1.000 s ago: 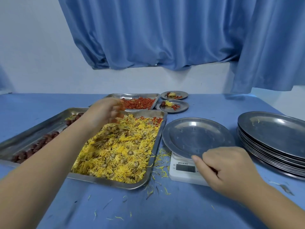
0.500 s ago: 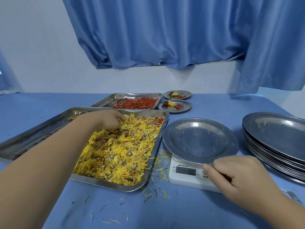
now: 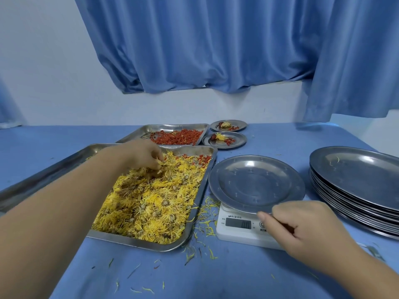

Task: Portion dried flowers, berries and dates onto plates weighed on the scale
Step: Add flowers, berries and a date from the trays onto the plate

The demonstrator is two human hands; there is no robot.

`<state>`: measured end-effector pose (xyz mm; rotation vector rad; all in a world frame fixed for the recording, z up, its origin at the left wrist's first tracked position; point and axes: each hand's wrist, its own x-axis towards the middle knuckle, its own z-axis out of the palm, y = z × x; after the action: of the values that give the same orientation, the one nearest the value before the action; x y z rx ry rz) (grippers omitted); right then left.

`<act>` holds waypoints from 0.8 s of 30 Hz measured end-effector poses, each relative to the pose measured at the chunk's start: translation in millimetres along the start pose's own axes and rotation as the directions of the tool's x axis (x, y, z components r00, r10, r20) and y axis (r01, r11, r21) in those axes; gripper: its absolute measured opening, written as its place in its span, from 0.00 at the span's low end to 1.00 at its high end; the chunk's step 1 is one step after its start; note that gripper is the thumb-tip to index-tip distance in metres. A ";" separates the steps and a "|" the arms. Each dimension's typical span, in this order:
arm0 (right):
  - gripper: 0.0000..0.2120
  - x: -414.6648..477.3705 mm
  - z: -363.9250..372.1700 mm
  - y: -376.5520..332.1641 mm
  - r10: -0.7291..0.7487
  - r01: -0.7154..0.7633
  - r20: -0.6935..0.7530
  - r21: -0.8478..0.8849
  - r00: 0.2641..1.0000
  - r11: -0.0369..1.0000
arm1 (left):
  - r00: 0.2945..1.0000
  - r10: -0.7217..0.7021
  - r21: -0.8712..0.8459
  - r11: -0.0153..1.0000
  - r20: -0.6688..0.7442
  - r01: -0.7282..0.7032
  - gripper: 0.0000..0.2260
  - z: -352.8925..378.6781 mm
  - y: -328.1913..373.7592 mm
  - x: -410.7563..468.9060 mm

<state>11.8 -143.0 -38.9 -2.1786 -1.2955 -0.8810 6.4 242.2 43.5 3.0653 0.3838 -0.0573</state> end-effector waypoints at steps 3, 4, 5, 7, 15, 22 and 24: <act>0.21 0.2 -1.1 -0.7 0.008 -0.008 0.001 0.000 1.000 1.000 | 0.996 0.016 -0.014 1.000 -0.084 -0.017 0.09 -7.6 -1.0 -3.5; 0.21 0.5 -1.2 -0.7 0.009 -0.009 0.003 0.002 1.000 1.000 | 0.994 0.015 -0.021 1.000 -0.110 -0.017 0.09 -9.1 -0.6 -5.0; 0.21 0.5 -1.3 -0.6 0.011 -0.011 0.005 0.005 1.000 1.000 | 0.992 0.012 -0.030 0.999 -0.129 -0.016 0.08 -9.8 -0.1 -6.2; 0.21 0.2 -1.5 -0.2 0.017 -0.017 0.010 0.009 1.000 1.000 | 0.989 0.019 -0.035 0.999 -0.149 -0.025 0.11 -10.0 0.3 -9.0; 0.21 -1.3 -2.4 0.6 0.037 -0.037 0.033 -0.006 0.999 0.999 | 0.986 0.034 -0.193 0.979 -0.163 -0.065 0.08 -1.1 8.2 -20.9; 0.21 -1.0 -2.4 1.1 0.023 -0.022 0.033 -0.017 0.999 1.000 | 0.996 0.086 -0.341 0.936 -0.015 -0.086 0.08 2.6 12.0 -26.8; 0.21 -1.4 -2.0 1.2 0.022 -0.021 0.036 -0.016 0.999 1.000 | 0.988 0.102 -0.261 0.963 0.118 -0.068 0.12 -0.8 15.4 -28.9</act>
<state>11.7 -145.7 -38.6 -2.2256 -1.2838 -0.8502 -17.8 220.2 46.3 2.7994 0.2306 -0.1877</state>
